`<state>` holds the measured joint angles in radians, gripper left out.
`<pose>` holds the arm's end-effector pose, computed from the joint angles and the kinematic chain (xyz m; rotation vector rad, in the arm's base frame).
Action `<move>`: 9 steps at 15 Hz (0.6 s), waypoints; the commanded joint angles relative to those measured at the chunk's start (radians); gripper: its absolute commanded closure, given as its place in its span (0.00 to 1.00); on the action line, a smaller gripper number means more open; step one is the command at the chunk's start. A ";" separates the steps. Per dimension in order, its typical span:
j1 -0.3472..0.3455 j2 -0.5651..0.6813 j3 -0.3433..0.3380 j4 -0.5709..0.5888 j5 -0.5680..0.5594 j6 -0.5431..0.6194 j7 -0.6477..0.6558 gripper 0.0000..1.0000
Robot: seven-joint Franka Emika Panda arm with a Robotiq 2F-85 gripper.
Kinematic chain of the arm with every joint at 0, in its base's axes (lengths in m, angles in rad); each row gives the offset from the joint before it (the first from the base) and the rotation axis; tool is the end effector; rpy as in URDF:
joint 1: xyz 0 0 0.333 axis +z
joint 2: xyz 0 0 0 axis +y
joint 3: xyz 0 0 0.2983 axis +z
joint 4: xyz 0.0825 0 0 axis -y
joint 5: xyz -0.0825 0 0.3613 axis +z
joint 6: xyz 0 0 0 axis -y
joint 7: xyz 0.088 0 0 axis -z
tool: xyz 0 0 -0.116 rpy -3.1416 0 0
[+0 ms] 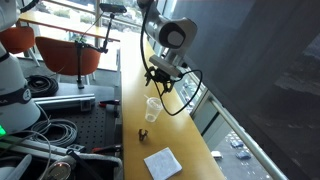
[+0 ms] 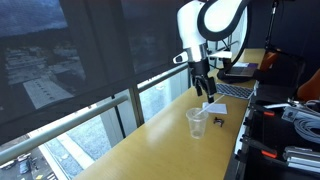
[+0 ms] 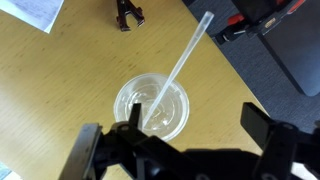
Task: Lift the straw from the table and put it in the cup
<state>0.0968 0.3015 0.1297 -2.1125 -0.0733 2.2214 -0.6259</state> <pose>0.5207 0.1172 0.2490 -2.7958 -1.3509 0.2933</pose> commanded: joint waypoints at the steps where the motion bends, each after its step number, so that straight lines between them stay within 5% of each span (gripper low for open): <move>1: -0.028 0.004 0.028 0.007 -0.012 -0.050 -0.144 0.00; 9: -0.037 -0.024 0.015 -0.010 -0.063 -0.077 -0.386 0.00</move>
<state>0.0755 0.3011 0.1375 -2.1174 -0.0936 2.1584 -0.9324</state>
